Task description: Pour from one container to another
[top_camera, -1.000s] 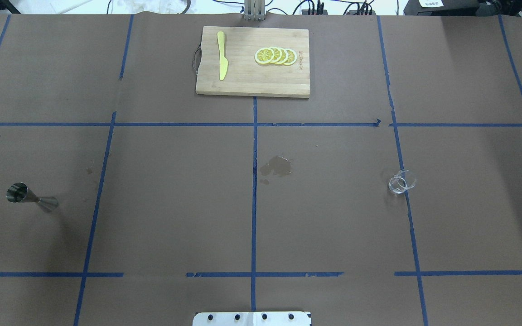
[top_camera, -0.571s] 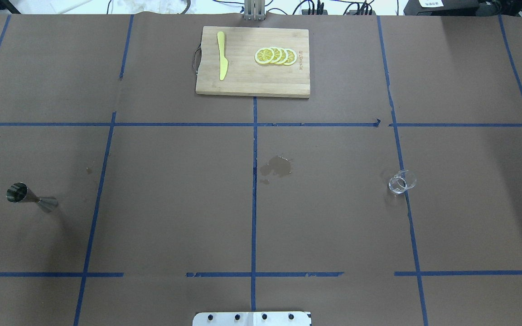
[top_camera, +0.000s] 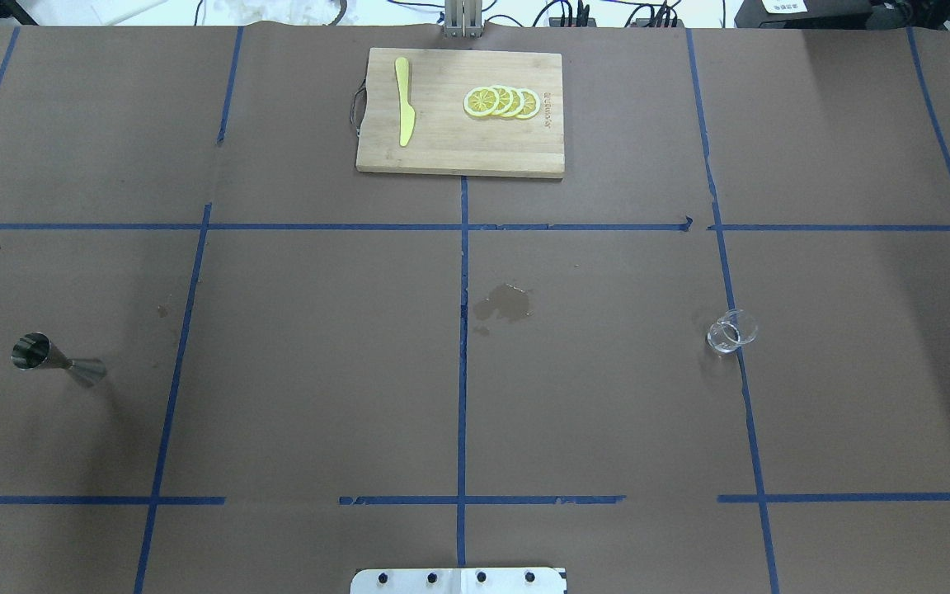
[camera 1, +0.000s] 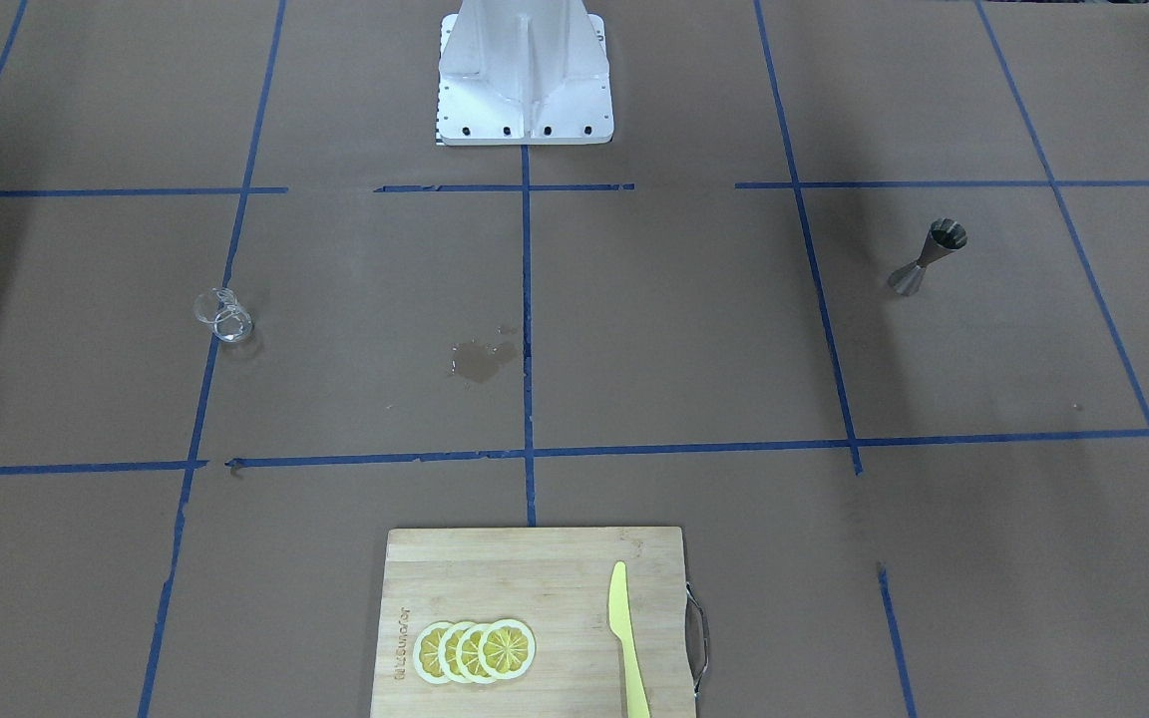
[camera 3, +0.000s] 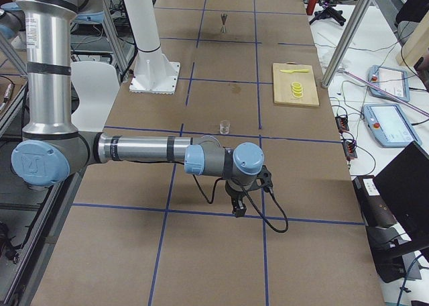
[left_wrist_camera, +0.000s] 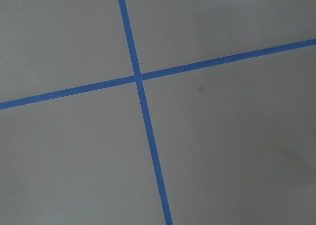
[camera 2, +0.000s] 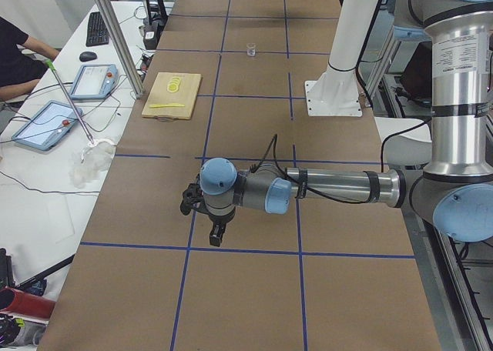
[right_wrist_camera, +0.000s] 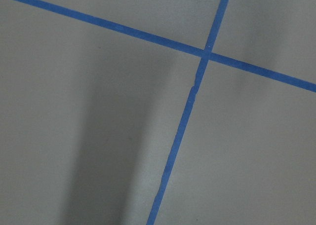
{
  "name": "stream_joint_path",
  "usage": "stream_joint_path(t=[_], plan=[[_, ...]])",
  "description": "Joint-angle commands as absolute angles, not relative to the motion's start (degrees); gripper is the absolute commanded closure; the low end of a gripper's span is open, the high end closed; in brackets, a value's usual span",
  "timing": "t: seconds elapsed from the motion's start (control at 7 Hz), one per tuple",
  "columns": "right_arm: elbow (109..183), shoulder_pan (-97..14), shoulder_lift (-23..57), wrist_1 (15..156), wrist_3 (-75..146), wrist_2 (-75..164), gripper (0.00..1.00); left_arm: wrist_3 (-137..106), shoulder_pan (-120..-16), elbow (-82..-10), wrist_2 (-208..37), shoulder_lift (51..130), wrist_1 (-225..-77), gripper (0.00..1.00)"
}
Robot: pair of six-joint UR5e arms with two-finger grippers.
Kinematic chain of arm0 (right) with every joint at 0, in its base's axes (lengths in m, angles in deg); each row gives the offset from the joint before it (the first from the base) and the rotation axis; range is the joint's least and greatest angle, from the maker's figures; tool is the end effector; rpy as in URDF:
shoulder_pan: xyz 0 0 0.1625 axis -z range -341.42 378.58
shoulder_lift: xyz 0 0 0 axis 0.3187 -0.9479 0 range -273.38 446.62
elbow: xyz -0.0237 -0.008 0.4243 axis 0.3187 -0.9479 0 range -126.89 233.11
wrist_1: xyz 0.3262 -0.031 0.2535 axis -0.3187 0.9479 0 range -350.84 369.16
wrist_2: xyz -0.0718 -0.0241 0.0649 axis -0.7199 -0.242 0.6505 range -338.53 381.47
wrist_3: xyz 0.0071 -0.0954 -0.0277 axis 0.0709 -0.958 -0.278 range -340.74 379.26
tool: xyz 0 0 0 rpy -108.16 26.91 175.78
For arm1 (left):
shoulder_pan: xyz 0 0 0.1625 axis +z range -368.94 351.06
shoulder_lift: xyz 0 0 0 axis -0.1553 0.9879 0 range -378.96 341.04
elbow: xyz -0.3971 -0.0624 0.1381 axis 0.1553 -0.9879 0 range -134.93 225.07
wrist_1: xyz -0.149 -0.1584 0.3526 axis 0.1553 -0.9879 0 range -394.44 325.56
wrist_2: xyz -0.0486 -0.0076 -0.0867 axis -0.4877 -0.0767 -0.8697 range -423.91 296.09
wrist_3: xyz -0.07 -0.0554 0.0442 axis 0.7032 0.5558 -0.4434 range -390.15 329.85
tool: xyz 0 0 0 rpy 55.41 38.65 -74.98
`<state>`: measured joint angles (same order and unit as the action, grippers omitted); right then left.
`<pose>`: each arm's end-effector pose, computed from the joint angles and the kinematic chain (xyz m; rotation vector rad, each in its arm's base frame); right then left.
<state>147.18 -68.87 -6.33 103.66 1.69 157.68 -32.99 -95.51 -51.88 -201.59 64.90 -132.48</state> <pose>0.0407 -0.4680 0.6541 0.0503 -0.8100 -0.3079 -0.0323 -0.4582 0.6305 0.1412 0.8322 0.1669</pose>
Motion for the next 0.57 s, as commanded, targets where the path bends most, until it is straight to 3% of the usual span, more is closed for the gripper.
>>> stream_joint_path(t=[0.0,0.43], plan=[[146.9,-68.9,-6.4,103.7,2.1,157.7,0.00,-32.4,-95.5,-51.4,-198.2,65.0,-132.4,0.00],[146.9,-68.9,-6.4,103.7,3.1,157.7,0.00,-25.1,-95.5,-51.9,-196.1,64.5,-132.3,0.00]])
